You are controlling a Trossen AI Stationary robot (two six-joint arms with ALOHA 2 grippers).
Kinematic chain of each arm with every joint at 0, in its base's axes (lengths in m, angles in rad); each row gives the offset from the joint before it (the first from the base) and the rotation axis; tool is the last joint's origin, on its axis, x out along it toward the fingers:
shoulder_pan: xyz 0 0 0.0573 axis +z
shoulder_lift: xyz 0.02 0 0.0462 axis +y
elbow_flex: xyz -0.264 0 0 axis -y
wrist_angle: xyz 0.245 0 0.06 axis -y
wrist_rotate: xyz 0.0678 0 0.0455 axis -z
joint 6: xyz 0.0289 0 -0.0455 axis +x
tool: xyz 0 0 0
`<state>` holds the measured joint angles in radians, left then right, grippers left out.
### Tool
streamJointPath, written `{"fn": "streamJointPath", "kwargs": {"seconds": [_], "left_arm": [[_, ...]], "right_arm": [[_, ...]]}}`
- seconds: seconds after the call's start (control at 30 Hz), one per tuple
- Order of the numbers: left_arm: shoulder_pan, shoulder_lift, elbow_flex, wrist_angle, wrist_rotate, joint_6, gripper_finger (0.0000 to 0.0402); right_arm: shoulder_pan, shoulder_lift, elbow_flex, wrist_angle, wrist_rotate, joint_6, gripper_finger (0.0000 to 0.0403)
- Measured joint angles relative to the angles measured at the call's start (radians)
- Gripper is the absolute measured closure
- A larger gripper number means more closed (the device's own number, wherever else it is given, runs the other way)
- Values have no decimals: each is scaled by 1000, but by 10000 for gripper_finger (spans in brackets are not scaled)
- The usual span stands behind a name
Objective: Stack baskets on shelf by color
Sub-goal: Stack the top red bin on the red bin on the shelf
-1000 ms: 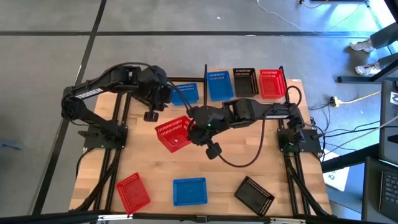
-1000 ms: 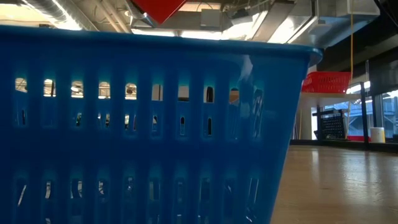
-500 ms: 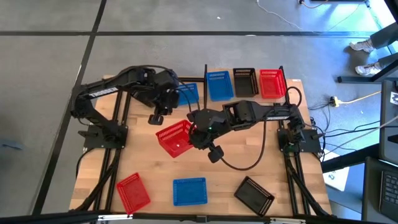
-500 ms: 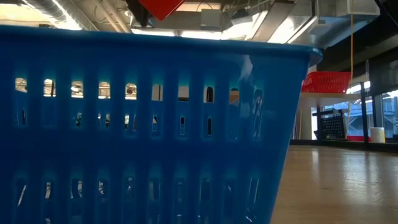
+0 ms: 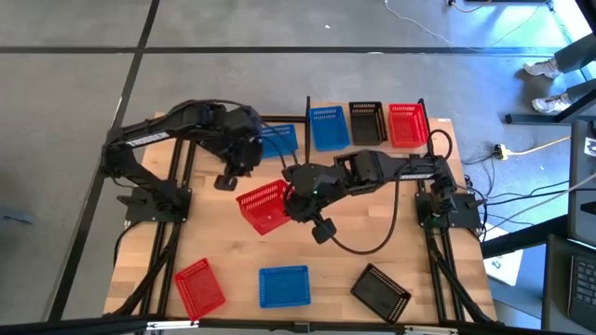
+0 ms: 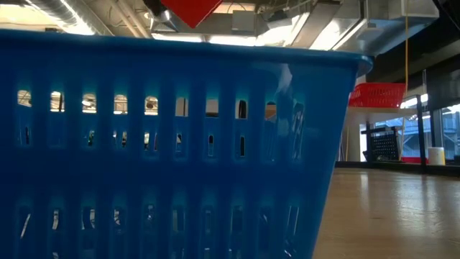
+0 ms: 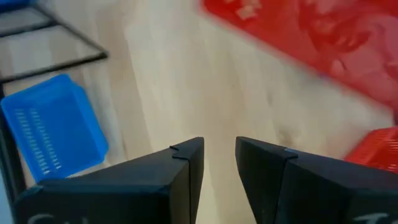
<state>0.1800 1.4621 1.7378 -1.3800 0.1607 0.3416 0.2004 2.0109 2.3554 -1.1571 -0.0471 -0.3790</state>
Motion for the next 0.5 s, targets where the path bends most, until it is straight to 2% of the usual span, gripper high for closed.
{"fn": "streamJointPath", "kwargs": {"seconds": [0.17,0.3,0.5], "left_arm": [[-67,-18,-2,1,18,-26,317],[-113,-16,-2,-1,24,-29,317],[-160,-16,-2,-1,-25,-62,317]], "right_arm": [[-18,0,0,-13,5,7,403],[-25,0,0,-40,48,20,403],[-30,0,0,-54,52,36,403]]}}
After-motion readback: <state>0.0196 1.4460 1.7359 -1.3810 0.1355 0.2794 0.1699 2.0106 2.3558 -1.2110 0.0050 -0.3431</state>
